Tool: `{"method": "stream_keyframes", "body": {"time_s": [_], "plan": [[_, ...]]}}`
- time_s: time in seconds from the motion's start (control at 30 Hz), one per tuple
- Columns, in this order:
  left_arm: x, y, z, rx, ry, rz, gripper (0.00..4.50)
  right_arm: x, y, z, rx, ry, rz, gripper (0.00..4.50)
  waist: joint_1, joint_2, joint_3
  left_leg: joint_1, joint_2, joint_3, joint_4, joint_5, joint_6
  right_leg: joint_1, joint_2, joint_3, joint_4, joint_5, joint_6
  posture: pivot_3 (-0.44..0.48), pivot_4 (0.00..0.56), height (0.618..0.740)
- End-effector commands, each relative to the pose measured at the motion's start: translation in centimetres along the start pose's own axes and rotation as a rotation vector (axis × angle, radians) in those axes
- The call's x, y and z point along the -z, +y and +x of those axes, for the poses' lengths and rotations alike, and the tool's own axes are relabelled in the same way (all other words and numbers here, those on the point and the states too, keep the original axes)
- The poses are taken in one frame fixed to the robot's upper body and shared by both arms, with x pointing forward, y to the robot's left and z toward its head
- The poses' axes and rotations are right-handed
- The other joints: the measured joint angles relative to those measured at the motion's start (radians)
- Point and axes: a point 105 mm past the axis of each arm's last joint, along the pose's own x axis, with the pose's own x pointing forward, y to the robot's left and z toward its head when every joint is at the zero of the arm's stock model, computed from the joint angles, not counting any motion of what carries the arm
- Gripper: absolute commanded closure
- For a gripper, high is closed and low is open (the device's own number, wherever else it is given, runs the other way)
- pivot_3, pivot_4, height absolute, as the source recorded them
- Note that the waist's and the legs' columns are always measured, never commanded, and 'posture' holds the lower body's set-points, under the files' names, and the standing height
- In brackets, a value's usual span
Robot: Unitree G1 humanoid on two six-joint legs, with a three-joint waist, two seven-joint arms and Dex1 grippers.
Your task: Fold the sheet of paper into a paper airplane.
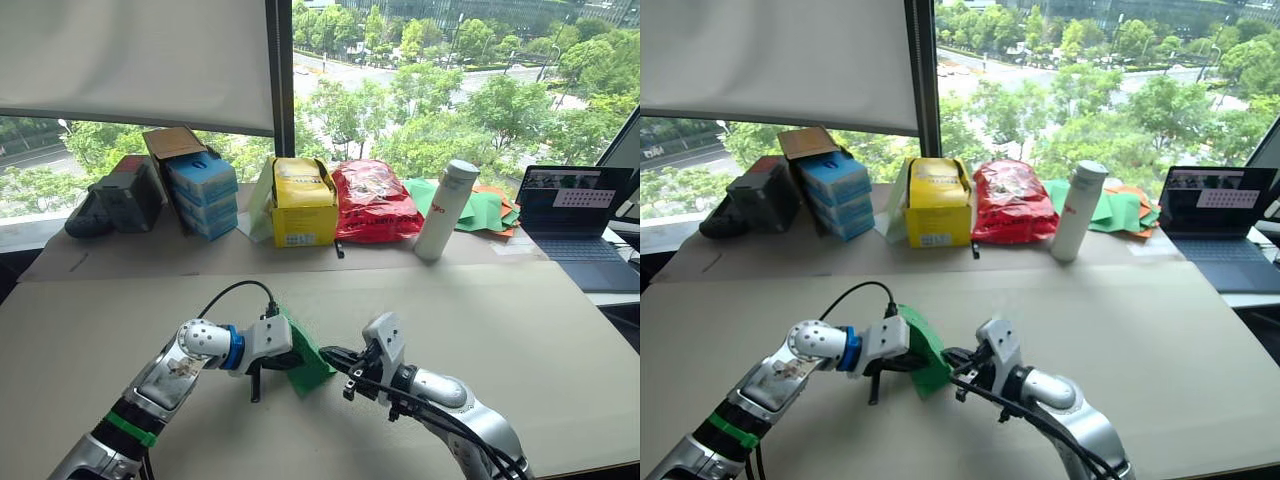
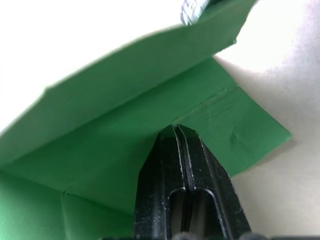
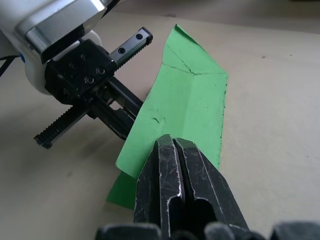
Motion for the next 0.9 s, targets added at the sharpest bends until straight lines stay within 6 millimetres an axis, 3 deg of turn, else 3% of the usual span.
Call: {"method": "stream_keyframes", "body": {"time_s": [0.03, 0.17, 0.33, 0.6, 0.7, 0.77, 0.9], "plan": [[2.8, 0.6, -2.2, -0.075, 0.091, -0.100, 4.50, 0.8, -0.9, 1.2, -0.001, 0.066, -0.084, 4.48, -0.011, 0.000, 0.000, -0.001, 0.000, 0.000, 0.000, 0.000, -0.001, 0.000, 0.000, 0.000, 0.001, 0.000, 0.000, 0.000, 0.150, 0.740], [1.4, 1.0, -3.7, -0.139, 0.006, -0.162, 4.50, 1.9, -1.4, 1.7, 0.011, 0.128, -0.084, 4.48, -0.011, 0.000, 0.000, -0.001, 0.000, 0.001, -0.001, 0.002, -0.004, -0.002, 0.000, 0.002, 0.008, -0.002, -0.002, 0.000, 0.150, 0.740], [-1.8, 1.8, -5.4, -0.210, -0.173, -0.263, 4.50, 3.2, -1.1, 1.5, -0.012, 0.190, -0.094, 4.48, -0.004, -0.001, 0.001, -0.001, 0.000, 0.001, 0.000, 0.002, -0.004, -0.003, -0.002, 0.002, 0.008, -0.002, -0.002, 0.000, 0.150, 0.740], [-3.3, 0.7, -3.5, -0.200, -0.291, -0.368, 4.50, 3.3, -1.2, 1.3, -0.030, 0.239, -0.144, 4.48, -0.008, -0.001, 0.001, -0.001, -0.001, 0.000, -0.001, 0.002, -0.005, -0.002, -0.002, 0.002, 0.009, -0.002, -0.002, 0.000, 0.150, 0.740], [-1.5, 0.8, -2.8, -0.235, -0.212, -0.379, 4.50, 3.1, -1.2, 1.3, -0.033, 0.241, -0.149, 4.48, -0.007, -0.001, 0.001, -0.001, -0.001, 0.000, -0.001, 0.002, -0.005, -0.001, -0.002, 0.002, 0.008, -0.003, -0.002, 0.000, 0.150, 0.740], [0.5, -0.2, -1.8, -0.215, -0.128, -0.376, 4.50, 2.7, -1.2, 1.4, -0.037, 0.235, -0.157, 4.48, -0.007, -0.001, 0.001, 0.000, -0.001, 0.000, -0.001, 0.002, -0.005, -0.001, -0.002, 0.002, 0.008, -0.003, -0.002, 0.000, 0.150, 0.740], [3.3, -2.0, -1.1, -0.183, -0.008, -0.364, 4.50, -0.1, -1.6, 2.1, -0.029, 0.160, -0.197, 4.48, -0.008, -0.001, 0.001, 0.000, 0.000, 0.000, -0.002, 0.002, -0.006, -0.003, -0.003, 0.004, 0.008, -0.003, -0.003, 0.000, 0.150, 0.740]]}}
